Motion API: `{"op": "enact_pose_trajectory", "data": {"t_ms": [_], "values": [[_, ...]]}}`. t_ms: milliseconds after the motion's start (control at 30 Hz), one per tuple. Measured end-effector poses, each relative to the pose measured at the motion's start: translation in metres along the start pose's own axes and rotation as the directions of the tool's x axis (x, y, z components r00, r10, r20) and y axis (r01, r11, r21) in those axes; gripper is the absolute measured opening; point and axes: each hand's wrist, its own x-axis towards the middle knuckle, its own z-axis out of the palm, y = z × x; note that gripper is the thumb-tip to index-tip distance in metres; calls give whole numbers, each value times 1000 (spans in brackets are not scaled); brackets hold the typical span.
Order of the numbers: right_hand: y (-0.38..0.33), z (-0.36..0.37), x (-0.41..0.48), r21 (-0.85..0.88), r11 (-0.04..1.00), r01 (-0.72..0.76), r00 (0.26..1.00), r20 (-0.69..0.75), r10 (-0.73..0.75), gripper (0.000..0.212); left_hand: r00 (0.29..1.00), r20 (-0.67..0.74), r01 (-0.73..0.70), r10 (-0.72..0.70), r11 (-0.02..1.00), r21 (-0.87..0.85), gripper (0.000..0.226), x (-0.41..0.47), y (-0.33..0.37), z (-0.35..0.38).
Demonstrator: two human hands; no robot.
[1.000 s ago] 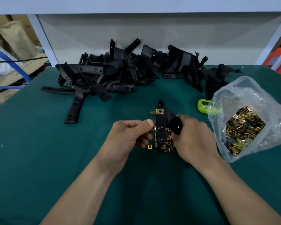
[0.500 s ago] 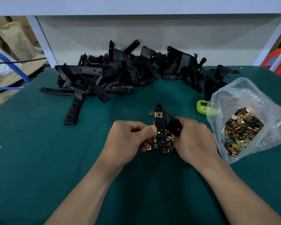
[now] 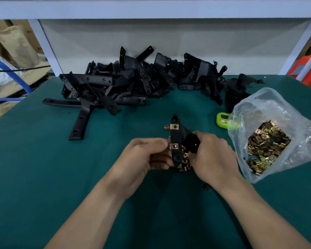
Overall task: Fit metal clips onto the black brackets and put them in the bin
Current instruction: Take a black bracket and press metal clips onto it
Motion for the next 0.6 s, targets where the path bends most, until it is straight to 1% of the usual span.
{"op": "enact_pose_trajectory", "data": {"t_ms": [67,167,367,467,600], "values": [[0,1,0,21,1000,-8,1000,15,7,29,999,46,9,-9,1000,-13,21,1,-1,-2],[0,2,-1,40,999,-26,999,19,25,31,998,57,12,-10,999,-41,21,2,-2,-2],[-5,7,-5,-17,1000,-24,999,-28,23,23,999,37,-17,18,999,-35,19,3,-6,-1],[-4,7,-5,-22,999,-31,999,-25,31,22,1000,14,-23,23,999,-23,17,4,-6,-2],[-2,3,-3,-73,997,-41,998,-44,38,24,1000,-28,-1,1,1000,9,14,4,-8,-2]]}}
